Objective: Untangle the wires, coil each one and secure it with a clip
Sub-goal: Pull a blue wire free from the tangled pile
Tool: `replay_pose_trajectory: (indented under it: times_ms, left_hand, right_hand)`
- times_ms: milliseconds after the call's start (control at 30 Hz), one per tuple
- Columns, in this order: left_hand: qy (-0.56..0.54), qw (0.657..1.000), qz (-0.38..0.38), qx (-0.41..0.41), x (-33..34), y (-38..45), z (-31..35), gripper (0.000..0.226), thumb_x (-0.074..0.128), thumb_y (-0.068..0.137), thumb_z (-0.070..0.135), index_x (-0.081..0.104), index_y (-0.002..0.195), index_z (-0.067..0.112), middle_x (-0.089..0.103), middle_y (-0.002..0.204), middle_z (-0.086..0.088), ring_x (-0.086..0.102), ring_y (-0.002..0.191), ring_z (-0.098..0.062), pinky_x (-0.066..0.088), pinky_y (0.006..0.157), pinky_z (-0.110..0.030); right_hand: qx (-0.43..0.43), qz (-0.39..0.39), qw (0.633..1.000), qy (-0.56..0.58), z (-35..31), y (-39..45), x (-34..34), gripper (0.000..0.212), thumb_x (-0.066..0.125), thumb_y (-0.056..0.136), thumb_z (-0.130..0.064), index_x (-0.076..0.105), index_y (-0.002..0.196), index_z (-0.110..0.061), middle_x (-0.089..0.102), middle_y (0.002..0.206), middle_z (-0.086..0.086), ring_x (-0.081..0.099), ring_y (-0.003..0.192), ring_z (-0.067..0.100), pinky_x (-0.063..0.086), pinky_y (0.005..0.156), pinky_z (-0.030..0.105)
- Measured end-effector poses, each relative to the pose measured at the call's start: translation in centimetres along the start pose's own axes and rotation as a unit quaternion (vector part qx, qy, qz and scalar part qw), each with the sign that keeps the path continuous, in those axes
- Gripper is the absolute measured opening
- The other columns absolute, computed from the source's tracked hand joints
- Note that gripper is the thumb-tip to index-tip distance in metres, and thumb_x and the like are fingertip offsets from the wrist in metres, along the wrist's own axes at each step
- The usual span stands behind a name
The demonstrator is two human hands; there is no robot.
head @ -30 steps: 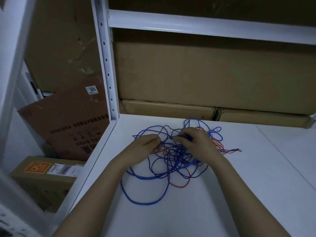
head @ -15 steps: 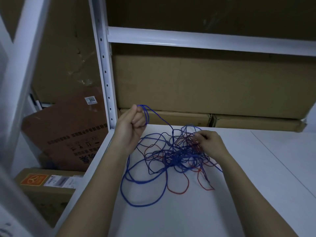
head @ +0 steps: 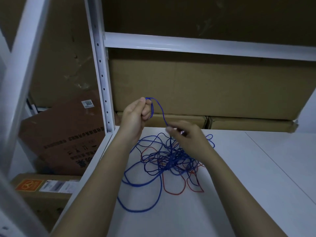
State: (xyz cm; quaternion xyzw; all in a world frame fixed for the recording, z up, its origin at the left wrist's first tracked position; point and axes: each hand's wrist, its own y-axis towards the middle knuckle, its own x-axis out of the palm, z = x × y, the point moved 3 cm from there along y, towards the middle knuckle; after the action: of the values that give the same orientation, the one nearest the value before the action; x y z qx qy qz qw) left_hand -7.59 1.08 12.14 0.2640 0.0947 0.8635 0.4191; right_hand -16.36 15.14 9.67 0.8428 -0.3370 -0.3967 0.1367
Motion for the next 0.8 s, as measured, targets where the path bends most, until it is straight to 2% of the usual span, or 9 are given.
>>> replay_pose_trajectory:
  times_ms: [100, 167, 200, 300, 433, 567, 700, 767, 800]
  left_hand:
    - [-0.028, 1.0, -0.006, 0.006, 0.9, 0.2, 1.0, 0.029, 0.03, 0.105, 0.013, 0.049, 0.084, 0.009, 0.037, 0.05, 0.009, 0.029, 0.047, -0.005, 0.027, 0.055, -0.019]
    - [-0.049, 0.999, -0.012, 0.008, 1.2, 0.5, 1.6, 0.029, 0.03, 0.105, 0.015, 0.05, 0.085, 0.009, 0.038, 0.051, 0.009, 0.03, 0.047, -0.005, 0.029, 0.054, -0.018]
    - [-0.056, 0.998, -0.012, 0.012, 1.2, 0.6, 1.9, 0.029, 0.03, 0.105, 0.015, 0.05, 0.085, 0.009, 0.038, 0.051, 0.009, 0.031, 0.047, -0.005, 0.03, 0.054, -0.017]
    - [-0.039, 0.999, 0.015, 0.032, 0.9, 1.2, 2.4, 0.03, 0.03, 0.105, 0.017, 0.051, 0.085, 0.01, 0.041, 0.051, 0.01, 0.034, 0.049, -0.005, 0.031, 0.055, -0.016]
    - [0.034, 0.996, 0.064, 0.044, 0.6, 2.2, 2.8, 0.032, 0.032, 0.105, 0.016, 0.054, 0.083, 0.012, 0.046, 0.05, 0.011, 0.039, 0.052, -0.004, 0.033, 0.059, -0.018]
    - [0.067, 0.994, 0.074, 0.04, 0.7, 2.6, 3.2, 0.031, 0.033, 0.105, 0.016, 0.054, 0.081, 0.012, 0.05, 0.049, 0.011, 0.044, 0.049, -0.001, 0.038, 0.059, -0.016]
    - [0.081, 0.993, 0.08, 0.045, 0.7, 2.6, 3.5, 0.031, 0.033, 0.104, 0.014, 0.054, 0.082, 0.012, 0.051, 0.047, 0.012, 0.045, 0.047, 0.002, 0.039, 0.055, -0.012]
    - [0.091, 0.992, 0.077, 0.043, 0.5, 2.3, 3.6, 0.03, 0.034, 0.104, 0.013, 0.054, 0.082, 0.012, 0.052, 0.048, 0.012, 0.045, 0.046, 0.002, 0.04, 0.054, -0.011]
    - [0.094, 0.992, 0.071, 0.037, 0.3, 2.2, 3.6, 0.03, 0.035, 0.104, 0.013, 0.054, 0.082, 0.011, 0.052, 0.048, 0.011, 0.046, 0.047, 0.002, 0.041, 0.054, -0.012]
  right_hand:
    - [0.017, -0.071, 0.997, -0.002, -0.2, 0.2, 0.8, 0.012, 0.061, 0.093, -0.017, 0.071, 0.095, -0.011, 0.065, 0.076, -0.001, 0.053, 0.063, -0.001, 0.04, 0.06, 0.011]
    - [0.041, -0.067, 0.996, 0.031, 0.2, 0.3, 0.7, 0.015, 0.06, 0.093, -0.015, 0.071, 0.086, -0.008, 0.066, 0.07, 0.008, 0.057, 0.06, 0.008, 0.046, 0.06, 0.023]
    - [0.045, -0.052, 0.997, 0.035, 0.2, 0.6, 0.4, 0.017, 0.06, 0.093, -0.015, 0.071, 0.081, -0.009, 0.066, 0.068, 0.006, 0.058, 0.06, 0.01, 0.047, 0.061, 0.026]
    - [0.038, 0.046, 0.996, 0.071, -1.1, 2.2, -1.4, 0.02, 0.059, 0.094, -0.013, 0.067, 0.075, -0.014, 0.064, 0.059, -0.014, 0.056, 0.059, -0.003, 0.043, 0.062, 0.013]
    - [0.045, 0.12, 0.977, 0.167, -4.1, 5.5, -3.8, 0.021, 0.048, 0.099, -0.015, 0.056, 0.08, -0.019, 0.064, 0.054, -0.002, 0.055, 0.046, 0.007, 0.052, 0.058, 0.028]
    - [0.047, 0.102, 0.988, 0.104, -6.4, 7.9, -4.9, 0.02, 0.035, 0.104, -0.021, 0.042, 0.084, -0.02, 0.063, 0.058, 0.009, 0.05, 0.038, 0.015, 0.046, 0.045, 0.028]
    - [0.008, 0.049, 0.991, -0.122, -6.3, 9.9, -5.1, 0.025, 0.048, 0.099, -0.027, 0.052, 0.076, -0.017, 0.064, 0.064, 0.0, 0.054, 0.065, 0.017, 0.036, 0.06, 0.027]
    - [0.001, 0.062, 0.996, -0.068, -5.8, 10.2, -4.6, 0.024, 0.048, 0.099, -0.022, 0.054, 0.078, -0.014, 0.063, 0.065, -0.002, 0.051, 0.062, 0.016, 0.035, 0.059, 0.026]
    - [0.008, 0.077, 0.996, 0.037, -5.6, 10.1, -4.3, 0.022, 0.045, 0.101, -0.019, 0.051, 0.08, -0.015, 0.062, 0.063, -0.002, 0.05, 0.057, 0.015, 0.037, 0.058, 0.026]
